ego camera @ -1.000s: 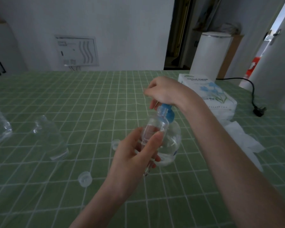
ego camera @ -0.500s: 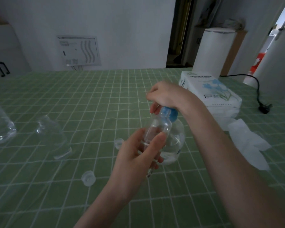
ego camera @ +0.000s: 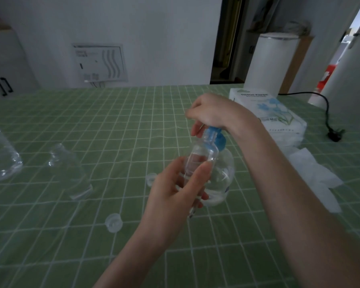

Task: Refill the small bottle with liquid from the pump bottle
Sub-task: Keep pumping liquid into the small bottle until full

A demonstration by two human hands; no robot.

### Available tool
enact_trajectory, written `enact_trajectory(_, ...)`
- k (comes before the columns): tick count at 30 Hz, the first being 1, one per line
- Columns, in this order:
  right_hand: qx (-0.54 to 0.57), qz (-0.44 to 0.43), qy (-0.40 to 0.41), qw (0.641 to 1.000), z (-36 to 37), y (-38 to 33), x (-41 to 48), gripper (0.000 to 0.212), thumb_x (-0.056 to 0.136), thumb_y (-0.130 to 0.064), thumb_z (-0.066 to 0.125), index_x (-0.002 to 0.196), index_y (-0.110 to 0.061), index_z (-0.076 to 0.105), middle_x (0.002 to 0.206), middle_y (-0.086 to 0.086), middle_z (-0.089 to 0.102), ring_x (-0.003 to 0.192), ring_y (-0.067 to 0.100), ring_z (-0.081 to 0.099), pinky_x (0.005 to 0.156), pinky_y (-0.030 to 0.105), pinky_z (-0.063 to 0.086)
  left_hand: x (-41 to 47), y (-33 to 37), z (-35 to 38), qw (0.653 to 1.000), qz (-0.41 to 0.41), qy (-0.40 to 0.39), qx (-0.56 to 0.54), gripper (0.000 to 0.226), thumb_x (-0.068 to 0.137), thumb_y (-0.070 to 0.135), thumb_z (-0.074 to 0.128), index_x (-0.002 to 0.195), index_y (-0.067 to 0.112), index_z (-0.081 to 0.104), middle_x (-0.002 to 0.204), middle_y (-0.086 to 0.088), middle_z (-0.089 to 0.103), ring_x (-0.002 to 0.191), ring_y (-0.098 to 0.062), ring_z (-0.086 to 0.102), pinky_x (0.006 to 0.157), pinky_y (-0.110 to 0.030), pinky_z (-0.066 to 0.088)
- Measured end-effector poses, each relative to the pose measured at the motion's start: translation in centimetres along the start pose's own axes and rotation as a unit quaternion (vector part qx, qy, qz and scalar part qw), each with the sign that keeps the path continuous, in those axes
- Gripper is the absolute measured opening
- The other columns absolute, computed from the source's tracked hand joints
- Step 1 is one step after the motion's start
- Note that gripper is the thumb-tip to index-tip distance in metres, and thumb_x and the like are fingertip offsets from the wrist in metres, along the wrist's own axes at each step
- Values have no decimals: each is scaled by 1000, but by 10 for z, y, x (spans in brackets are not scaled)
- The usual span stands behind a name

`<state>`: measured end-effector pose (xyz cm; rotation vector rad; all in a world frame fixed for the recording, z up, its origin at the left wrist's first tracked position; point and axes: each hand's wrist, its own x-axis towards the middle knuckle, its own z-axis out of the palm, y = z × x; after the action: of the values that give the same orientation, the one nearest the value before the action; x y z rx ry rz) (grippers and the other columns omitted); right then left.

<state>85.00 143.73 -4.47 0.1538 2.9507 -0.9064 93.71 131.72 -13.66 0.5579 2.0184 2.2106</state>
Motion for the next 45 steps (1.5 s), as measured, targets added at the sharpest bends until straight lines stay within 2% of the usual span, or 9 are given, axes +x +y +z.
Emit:
enact_trajectory(3, 0, 9, -9, 1000, 4, 3, 1, 33, 97, -21, 48, 119, 1, 59, 111, 19, 69, 104, 33, 66, 99, 44, 49, -1, 0, 0, 1000, 2, -3, 3, 38, 66, 56, 57, 87, 26, 67, 78, -3, 71, 56, -7, 62, 49, -17, 47)
enact_trajectory(7, 7, 9, -12, 1000, 8, 6, 1, 33, 97, -19, 48, 118, 3, 59, 111, 21, 68, 105, 35, 65, 99, 46, 49, -2, -1, 0, 1000, -7, -4, 12, 26, 72, 48, 58, 82, 26, 66, 69, 1, 70, 53, -4, 60, 48, -15, 45)
enact_trajectory(11, 5, 3, -6, 1000, 6, 5, 1, 33, 96, -19, 48, 118, 4, 59, 110, 22, 69, 104, 36, 66, 98, 46, 49, -3, 1, 0, 1000, -1, -3, 12, 35, 73, 58, 58, 82, 25, 66, 67, 3, 69, 51, -3, 59, 46, -13, 43)
enact_trajectory(19, 10, -10, 13, 1000, 2, 2, 4, 34, 95, -19, 50, 118, 5, 60, 106, 23, 70, 101, 36, 68, 97, 47, 50, -2, 2, -1, 1000, 3, -7, 12, 31, 76, 54, 57, 88, 26, 65, 73, 3, 70, 54, -4, 60, 47, -14, 44)
enact_trajectory(23, 8, -8, 8, 1000, 2, 3, 5, 34, 96, -20, 49, 118, 4, 60, 108, 23, 70, 101, 35, 67, 98, 46, 49, -1, 1, 0, 1000, 11, -8, 11, 36, 69, 58, 55, 84, 27, 65, 76, 1, 70, 56, -5, 61, 49, -15, 46)
enact_trajectory(28, 10, -2, -3, 1000, 8, 7, 5, 33, 96, -19, 49, 118, 4, 59, 110, 24, 68, 104, 36, 66, 99, 47, 48, -1, -2, 0, 1000, 10, -6, 25, 24, 76, 46, 57, 81, 23, 64, 59, 8, 65, 51, -2, 58, 47, -15, 45)
enact_trajectory(33, 15, -3, 4, 1000, 9, 7, 5, 33, 96, -19, 51, 119, 3, 59, 111, 23, 68, 104, 36, 66, 99, 47, 49, -1, -3, -1, 999, 14, -6, 29, 22, 77, 43, 56, 81, 23, 63, 63, 7, 66, 55, -6, 60, 50, -19, 48)
enact_trajectory(38, 16, -14, 29, 999, 1, 3, 5, 36, 94, -19, 51, 117, 7, 60, 106, 26, 71, 102, 39, 67, 96, 50, 50, -1, 0, 0, 1000, 22, -10, 17, 31, 75, 52, 55, 83, 23, 64, 62, 7, 66, 52, -2, 59, 48, -14, 45)
enact_trajectory(45, 19, -8, 18, 1000, 3, 3, 6, 37, 94, -19, 51, 119, 7, 59, 108, 25, 70, 103, 39, 67, 98, 49, 50, 1, -1, 0, 1000, 18, -9, 20, 21, 78, 44, 55, 86, 27, 64, 79, -1, 70, 57, -7, 62, 51, -17, 48)
